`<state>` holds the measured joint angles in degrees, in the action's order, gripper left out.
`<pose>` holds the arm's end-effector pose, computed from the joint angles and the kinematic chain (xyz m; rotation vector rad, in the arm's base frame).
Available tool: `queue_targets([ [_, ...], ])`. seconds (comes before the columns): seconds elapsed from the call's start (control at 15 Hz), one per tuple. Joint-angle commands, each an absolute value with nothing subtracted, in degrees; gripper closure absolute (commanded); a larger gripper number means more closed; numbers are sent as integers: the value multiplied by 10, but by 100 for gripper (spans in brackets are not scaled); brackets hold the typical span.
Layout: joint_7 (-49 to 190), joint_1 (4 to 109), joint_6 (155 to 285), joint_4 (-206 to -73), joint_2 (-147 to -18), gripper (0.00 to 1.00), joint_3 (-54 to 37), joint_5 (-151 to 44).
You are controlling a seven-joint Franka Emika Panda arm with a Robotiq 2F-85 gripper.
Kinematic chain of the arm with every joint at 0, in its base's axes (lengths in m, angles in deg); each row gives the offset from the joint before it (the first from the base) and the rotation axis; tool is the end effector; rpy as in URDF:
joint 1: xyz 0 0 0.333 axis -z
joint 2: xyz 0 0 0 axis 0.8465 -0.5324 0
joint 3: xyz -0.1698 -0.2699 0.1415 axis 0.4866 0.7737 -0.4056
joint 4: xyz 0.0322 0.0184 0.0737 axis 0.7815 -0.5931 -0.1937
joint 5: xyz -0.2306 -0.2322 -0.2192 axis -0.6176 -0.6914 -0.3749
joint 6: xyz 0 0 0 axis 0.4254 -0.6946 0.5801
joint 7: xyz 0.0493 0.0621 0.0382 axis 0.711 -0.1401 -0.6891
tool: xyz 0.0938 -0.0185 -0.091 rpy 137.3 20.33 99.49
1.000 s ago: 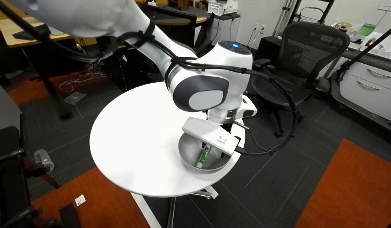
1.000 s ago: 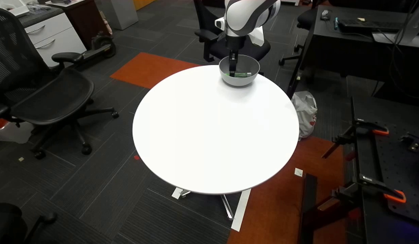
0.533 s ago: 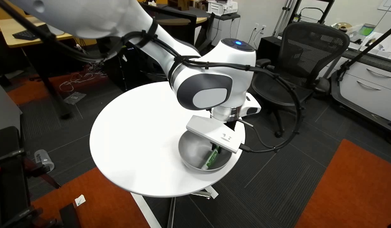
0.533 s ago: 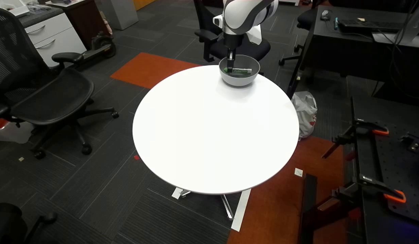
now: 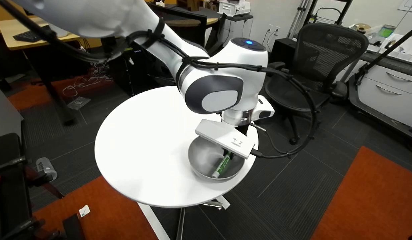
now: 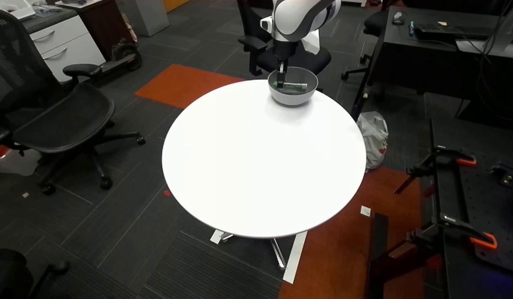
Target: Take the green marker out of the bowl
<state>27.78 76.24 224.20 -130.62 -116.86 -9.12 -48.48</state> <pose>0.7037 -0.2684 0.1543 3.0598 0.4224 0.0970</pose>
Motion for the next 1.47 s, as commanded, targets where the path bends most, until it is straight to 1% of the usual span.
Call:
queue_targets([
  [0.0, 312, 748, 2315, -1401, -1088, 95, -93, -505],
  [0.33, 328, 732, 2389, -1497, -988, 95, -105, -533],
  [0.6, 333, 699, 2379, -1524, -946, 95, -111, -566],
  [1.0, 320, 646, 2362, -1536, -962, 95, -126, -630],
  [1.2, 321, 616, 2372, -1563, -972, 95, -131, -670],
  [1.4, 294, 607, 2370, -1581, -980, 95, -155, -687],
])
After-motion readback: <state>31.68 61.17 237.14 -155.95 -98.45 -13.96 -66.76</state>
